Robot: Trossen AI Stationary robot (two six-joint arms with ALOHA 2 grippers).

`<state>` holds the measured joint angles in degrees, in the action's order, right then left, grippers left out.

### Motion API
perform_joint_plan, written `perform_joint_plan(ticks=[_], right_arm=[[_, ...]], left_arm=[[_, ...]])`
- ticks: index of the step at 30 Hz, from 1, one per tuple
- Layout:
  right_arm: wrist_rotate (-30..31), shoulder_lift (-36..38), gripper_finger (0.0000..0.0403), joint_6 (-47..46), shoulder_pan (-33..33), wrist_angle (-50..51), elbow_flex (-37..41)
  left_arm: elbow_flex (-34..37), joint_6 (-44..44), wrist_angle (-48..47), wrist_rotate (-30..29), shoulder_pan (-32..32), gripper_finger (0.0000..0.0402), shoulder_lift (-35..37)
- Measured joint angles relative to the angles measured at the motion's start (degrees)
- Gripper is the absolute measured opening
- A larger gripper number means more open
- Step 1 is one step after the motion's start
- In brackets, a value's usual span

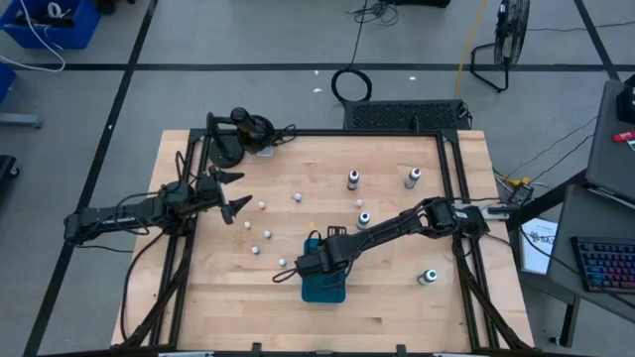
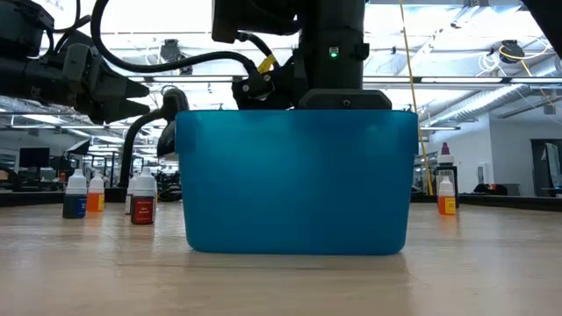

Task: Pick & Place food coloring
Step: Put the purple small food coloring bottle into the blue bin

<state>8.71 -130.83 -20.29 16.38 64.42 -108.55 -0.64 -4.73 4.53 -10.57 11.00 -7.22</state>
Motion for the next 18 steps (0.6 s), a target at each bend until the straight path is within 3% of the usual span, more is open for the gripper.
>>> perform_joint_plan(ticks=[8, 18], right_arm=[[0.0, 0.2, 0.0114, -0.7, 0.2, 0.1, 0.0], [-3.0, 0.4, 0.0141, -2.2, 0.1, 1.2, 0.0]], left_arm=[[0.0, 0.0, 0.0, 0.0, 0.0, 0.0390, 0.0], [0.0, 0.0, 0.0, 0.0, 0.0, 0.0390, 0.0]])
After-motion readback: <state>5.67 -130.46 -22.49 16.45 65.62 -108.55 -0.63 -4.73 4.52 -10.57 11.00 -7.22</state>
